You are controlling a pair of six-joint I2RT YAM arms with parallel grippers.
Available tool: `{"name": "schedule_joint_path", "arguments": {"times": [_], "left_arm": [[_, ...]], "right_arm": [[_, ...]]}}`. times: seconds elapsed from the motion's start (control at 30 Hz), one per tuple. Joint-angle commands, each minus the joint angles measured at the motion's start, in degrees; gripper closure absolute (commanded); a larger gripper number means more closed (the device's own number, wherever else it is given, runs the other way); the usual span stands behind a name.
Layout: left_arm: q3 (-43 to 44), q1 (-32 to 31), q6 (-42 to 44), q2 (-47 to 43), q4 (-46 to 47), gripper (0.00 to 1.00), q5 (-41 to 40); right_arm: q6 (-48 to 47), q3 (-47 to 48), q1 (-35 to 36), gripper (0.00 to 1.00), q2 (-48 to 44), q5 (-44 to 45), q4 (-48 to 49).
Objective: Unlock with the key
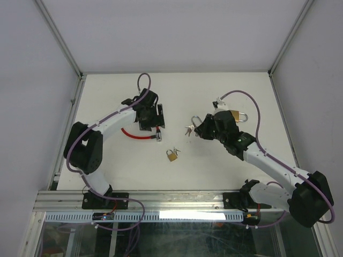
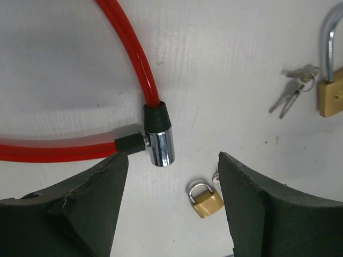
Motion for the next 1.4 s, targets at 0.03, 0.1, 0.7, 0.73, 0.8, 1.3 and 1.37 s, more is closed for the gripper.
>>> {"name": "schedule_joint_path", "arguments": {"times": [0.03, 0.1, 0.7, 0.73, 0.8, 1.3, 1.37], "left_arm": [[10.27, -1.83, 4.43, 9.02, -9.45, 0.35, -6.08], [13.14, -2.36, 5.16, 12.21, -11.49, 0.38, -7.22], [16.46, -4.62, 4.26, 22.83, -14.66, 0.64, -4.8], [15.98, -4.65, 3.83, 22.72, -14.23, 0.68, -4.13], [15.28, -4.63, 2.73, 22.0, -13.22, 0.78, -2.74], [14.69, -3.49, -12.63, 10.74, -4.58, 1.0, 4.05], [13.78, -3.1, -14.99, 8.87, -2.92, 1.0, 4.48]], "right_arm": [[-1.74, 2.92, -0.65, 1.0, -0.55, 1.42, 0.79], [-1.78, 2.85, -0.84, 1.0, -0.3, 0.89, 0.77], [-3.82, 3.6, -1.9, 1.0, 1.7, -3.03, 0.33], [-4.03, 3.88, -1.86, 1.0, 2.03, -3.49, 0.35], [-4.59, 4.47, -1.81, 1.0, 2.96, -4.59, 0.13], [-5.12, 8.29, -1.76, 1.0, 8.25, -13.18, -0.06], [-4.31, 8.1, -1.75, 1.0, 8.39, -13.8, 0.14]]}}
